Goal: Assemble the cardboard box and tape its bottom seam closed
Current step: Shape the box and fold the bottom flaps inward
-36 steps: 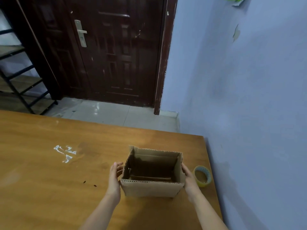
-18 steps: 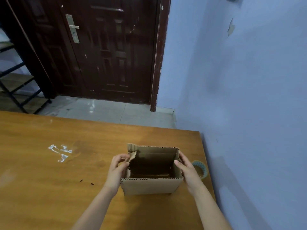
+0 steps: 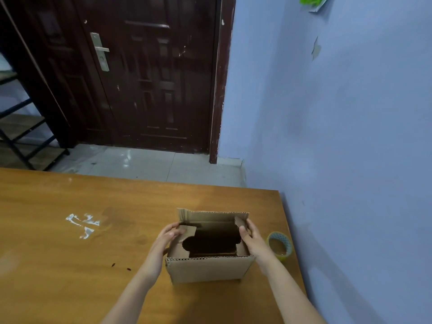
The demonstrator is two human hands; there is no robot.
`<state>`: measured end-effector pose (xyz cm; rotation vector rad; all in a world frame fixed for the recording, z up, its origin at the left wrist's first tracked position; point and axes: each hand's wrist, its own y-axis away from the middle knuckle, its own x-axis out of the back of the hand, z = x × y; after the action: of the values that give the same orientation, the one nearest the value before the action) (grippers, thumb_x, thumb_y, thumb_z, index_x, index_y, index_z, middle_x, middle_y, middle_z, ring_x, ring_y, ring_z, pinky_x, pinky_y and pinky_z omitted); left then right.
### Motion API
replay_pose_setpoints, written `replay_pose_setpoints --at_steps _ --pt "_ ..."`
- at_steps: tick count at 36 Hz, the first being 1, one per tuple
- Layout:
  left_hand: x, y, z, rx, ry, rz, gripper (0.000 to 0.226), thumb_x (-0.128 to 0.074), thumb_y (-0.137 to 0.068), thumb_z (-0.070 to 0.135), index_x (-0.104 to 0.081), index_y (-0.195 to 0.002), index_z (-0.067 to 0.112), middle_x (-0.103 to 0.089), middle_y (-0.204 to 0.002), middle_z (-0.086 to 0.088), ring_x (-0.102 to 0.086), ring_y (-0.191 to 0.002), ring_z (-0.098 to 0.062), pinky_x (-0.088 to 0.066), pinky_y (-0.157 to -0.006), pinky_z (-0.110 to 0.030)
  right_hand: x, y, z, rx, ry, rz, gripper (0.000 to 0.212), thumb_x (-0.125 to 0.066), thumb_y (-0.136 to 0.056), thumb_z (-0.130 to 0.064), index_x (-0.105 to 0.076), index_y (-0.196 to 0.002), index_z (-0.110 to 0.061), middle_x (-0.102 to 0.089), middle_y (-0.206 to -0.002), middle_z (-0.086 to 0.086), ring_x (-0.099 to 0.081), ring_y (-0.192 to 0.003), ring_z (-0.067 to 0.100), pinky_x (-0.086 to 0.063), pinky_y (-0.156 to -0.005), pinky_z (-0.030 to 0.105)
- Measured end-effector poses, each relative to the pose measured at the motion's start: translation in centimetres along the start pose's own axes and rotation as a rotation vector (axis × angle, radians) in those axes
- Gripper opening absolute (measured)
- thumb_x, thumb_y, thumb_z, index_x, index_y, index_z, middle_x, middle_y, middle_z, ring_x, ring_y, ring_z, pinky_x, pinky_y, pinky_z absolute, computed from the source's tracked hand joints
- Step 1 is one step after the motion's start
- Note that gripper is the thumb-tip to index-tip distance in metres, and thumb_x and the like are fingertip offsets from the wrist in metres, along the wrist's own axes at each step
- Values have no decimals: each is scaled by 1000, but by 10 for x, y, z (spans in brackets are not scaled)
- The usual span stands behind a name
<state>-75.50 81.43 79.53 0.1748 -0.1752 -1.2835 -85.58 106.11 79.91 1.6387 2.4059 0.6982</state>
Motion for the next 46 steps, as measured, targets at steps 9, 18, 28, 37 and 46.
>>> replay_pose_setpoints --at_steps 9,18,28,37,46 --pt "-6 1 12 -49 -91 -72 81 -41 -64 88 -66 -108 25 -40 -133 24 -37 -125 -3 -32 -101 -30 0 -10 0 1 -35 99 58 -52 -94 -34 -27 -145 -27 -28 -152 -1 -38 -133 23 -41 -95 29" --pt "-2 17 6 -194 -179 -201 106 -41 -49 96 -59 -124 23 -29 -149 17 -25 -137 -2 -24 -109 -30 -1 -4 -2 40 69 139 56 -54 -95 -29 -29 -145 -24 -29 -148 0 -36 -132 22 -38 -109 42" --pt "8 14 7 -137 -192 -331 109 -52 -45 93 -53 -130 25 -19 -150 24 -22 -134 8 -23 -106 -27 -1 -6 -4 31 103 172 46 -56 -94 -28 -40 -136 -25 -36 -137 -2 -38 -129 24 -39 -106 44" --pt "-1 7 -1 -124 -180 -81 36 -63 -81 53 -69 -107 30 -40 -142 21 -33 -134 -4 -34 -102 -31 -3 -7 -3 -24 24 180 38 -60 -91 -25 -49 -127 -25 -40 -137 0 -47 -119 21 -47 -94 36" --pt "-16 -1 -5 -222 -433 210 23 -62 -89 30 -66 -67 25 -56 -123 12 -48 -111 -4 -35 -84 -25 6 16 3 -80 -50 48 36 -43 -96 -48 -44 -129 -33 -43 -117 -16 -49 -116 10 -38 -83 21"
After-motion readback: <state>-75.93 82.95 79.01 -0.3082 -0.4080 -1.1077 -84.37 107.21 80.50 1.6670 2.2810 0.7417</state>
